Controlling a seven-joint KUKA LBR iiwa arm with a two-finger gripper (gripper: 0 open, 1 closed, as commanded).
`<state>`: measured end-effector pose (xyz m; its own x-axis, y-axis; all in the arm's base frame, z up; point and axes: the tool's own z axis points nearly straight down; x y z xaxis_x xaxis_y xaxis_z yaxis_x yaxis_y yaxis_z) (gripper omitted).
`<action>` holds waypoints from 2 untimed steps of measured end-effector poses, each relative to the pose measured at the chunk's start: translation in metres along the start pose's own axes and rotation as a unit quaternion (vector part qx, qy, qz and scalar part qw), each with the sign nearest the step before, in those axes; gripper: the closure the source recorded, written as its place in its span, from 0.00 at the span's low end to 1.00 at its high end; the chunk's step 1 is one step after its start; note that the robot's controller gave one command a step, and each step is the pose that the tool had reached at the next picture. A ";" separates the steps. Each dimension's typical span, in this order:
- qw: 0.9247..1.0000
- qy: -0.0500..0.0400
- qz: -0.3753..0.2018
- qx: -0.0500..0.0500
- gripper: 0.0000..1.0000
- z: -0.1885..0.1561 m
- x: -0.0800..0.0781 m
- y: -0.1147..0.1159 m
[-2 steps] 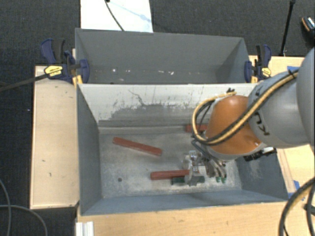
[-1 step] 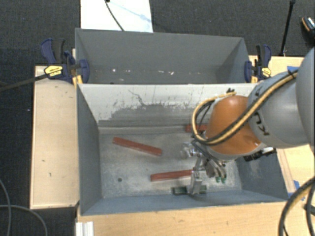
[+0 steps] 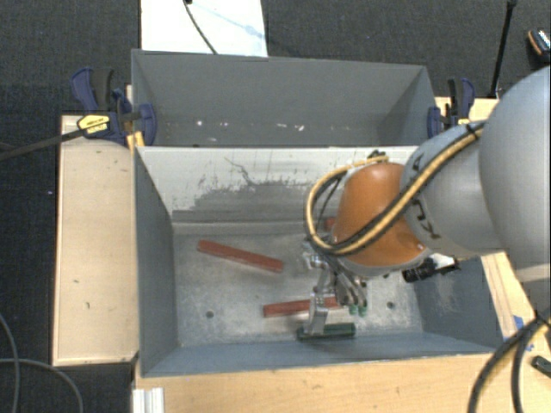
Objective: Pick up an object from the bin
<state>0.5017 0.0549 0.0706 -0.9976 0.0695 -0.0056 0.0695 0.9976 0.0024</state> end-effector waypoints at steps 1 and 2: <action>0.999 0.001 0.045 0.000 0.00 -0.001 0.011 -0.010; 0.999 0.001 0.044 0.000 1.00 -0.001 0.011 -0.010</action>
Offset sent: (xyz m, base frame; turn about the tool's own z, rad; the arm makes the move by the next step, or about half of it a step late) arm -0.0129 -0.0100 -0.0006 0.0919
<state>0.4901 0.0456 0.0711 -0.9875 0.1577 -0.0034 0.1577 0.9875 0.0021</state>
